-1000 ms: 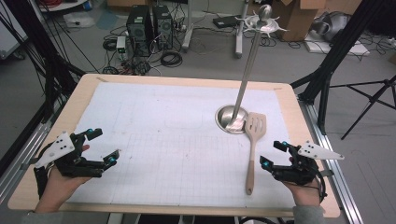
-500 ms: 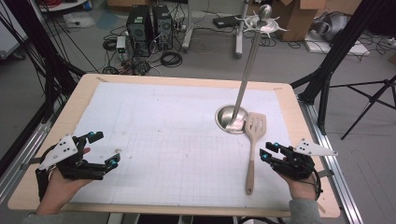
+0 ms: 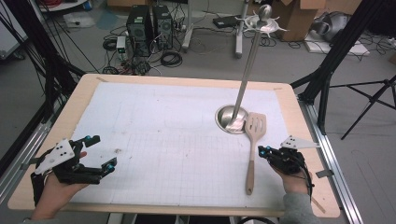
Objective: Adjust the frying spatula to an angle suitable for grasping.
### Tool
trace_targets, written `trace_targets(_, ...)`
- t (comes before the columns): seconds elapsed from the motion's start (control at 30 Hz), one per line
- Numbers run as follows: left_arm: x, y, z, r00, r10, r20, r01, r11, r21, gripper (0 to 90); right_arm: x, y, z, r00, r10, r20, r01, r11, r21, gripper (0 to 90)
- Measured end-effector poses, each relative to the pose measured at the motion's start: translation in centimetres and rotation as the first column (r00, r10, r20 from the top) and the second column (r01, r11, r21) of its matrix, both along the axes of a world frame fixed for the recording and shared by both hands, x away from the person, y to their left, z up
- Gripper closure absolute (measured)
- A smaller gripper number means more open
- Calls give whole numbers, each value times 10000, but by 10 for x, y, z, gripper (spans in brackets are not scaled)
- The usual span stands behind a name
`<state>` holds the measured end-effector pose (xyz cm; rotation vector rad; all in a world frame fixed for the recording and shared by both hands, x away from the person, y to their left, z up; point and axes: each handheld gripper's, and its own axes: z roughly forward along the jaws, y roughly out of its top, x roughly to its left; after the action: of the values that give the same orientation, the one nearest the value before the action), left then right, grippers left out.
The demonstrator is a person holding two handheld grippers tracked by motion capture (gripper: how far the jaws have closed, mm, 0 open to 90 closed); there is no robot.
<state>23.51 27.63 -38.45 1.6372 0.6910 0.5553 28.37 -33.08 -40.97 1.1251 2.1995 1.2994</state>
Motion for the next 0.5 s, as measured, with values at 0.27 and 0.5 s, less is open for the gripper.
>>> trace_targets(0.27, -4, 3, -3, 9999, 55, -157, -53, 9998, 171, 24, 12, 5, -12, 9998, -60, -193, 55, 9996, -266, 899)
trace_targets(0.5, -7, 8, -5, 9997, 128, -187, -124, 9997, 218, 24, 31, 14, -24, 9996, -41, -289, 12, 9950, -1000, 900)
